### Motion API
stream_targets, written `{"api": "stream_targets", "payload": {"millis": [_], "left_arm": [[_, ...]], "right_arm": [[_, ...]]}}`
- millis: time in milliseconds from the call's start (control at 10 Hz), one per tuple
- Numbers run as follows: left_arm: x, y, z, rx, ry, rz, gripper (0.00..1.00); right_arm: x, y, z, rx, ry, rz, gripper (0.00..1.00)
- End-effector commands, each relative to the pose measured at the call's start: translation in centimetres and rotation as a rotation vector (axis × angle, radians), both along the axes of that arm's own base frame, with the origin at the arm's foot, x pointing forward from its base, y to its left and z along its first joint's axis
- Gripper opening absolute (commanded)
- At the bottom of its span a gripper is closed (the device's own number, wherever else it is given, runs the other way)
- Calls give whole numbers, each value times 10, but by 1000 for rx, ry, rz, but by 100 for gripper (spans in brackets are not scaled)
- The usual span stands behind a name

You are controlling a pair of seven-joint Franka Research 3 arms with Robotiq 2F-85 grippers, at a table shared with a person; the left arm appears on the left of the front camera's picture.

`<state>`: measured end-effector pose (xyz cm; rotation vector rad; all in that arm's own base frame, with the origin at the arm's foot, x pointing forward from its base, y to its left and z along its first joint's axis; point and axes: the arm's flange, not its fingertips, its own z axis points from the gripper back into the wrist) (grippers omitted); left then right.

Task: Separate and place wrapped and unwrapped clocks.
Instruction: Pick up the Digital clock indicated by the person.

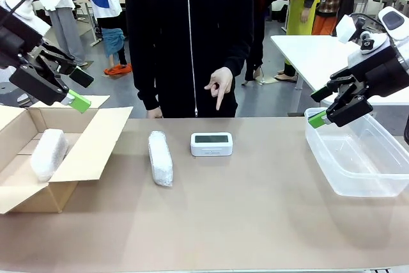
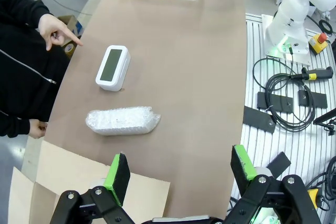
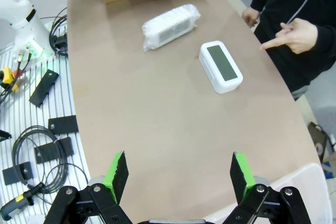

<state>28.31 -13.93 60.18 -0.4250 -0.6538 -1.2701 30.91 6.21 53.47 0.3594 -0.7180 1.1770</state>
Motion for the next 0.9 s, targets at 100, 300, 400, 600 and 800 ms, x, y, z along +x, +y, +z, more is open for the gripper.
{"api": "stream_targets", "payload": {"millis": [100, 300, 400, 600, 800], "left_arm": [[1, 1, 0, -10, 4, -5, 100], [1, 1, 0, -10, 4, -5, 100], [1, 1, 0, -10, 4, -5, 100], [1, 1, 0, -10, 4, -5, 100], [1, 1, 0, -10, 4, -5, 100]], "right_arm": [[4, 1, -1, 29, 0, 26, 100], [4, 1, -1, 29, 0, 26, 100], [0, 0, 0, 0, 0, 0, 100], [61, 87, 49, -123, 43, 36, 100], [120, 179, 37, -239, 106, 79, 100]]}}
